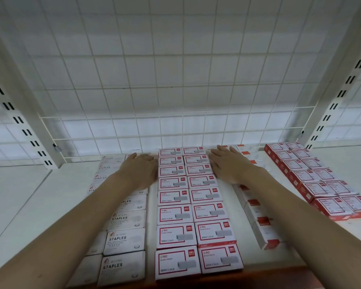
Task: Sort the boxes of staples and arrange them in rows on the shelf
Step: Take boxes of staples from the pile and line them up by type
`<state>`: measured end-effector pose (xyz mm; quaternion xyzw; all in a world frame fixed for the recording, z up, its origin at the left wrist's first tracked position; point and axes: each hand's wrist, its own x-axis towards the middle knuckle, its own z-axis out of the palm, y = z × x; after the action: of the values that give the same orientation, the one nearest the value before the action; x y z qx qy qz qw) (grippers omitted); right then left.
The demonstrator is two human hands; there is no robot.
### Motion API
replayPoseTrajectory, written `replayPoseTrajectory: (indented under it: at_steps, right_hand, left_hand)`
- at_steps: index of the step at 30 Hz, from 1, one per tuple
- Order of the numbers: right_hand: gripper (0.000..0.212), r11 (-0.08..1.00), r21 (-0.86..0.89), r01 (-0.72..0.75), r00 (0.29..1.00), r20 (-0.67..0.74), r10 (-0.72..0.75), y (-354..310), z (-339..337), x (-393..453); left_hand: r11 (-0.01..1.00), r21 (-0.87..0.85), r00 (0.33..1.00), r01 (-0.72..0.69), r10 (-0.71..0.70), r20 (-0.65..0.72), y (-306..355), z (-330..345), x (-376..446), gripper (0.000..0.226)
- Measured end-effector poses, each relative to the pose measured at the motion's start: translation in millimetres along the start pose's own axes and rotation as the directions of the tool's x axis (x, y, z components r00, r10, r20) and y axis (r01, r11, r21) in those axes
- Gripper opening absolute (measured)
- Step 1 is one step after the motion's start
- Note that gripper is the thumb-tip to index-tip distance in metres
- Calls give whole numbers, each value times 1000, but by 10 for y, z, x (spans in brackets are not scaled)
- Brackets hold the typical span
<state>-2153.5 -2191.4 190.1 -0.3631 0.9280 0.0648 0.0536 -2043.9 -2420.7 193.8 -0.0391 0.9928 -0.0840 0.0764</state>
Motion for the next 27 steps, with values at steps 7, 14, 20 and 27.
replayPoseTrajectory:
  at_steps: [7, 14, 20, 27]
  right_hand:
    - [53, 1000, -18, 3, 1000, 27, -3, -15, 31, 6]
    - [56, 1000, 3, 9, 1000, 27, -9, 8, 118, 133]
    - [60, 1000, -8, 17, 999, 39, -17, -12, 138, 158]
    - [61, 1000, -17, -11, 999, 42, 12, -20, 100, 133]
  left_hand:
    - [999, -31, 1000, -14, 14, 12, 11, 101, 82, 55]
    - [999, -20, 999, -35, 36, 25, -4, 127, 76, 60]
    - [997, -76, 999, -22, 25, 37, 12, 158, 87, 60]
    - [1000, 26, 998, -1, -1, 63, 37, 122, 66, 58]
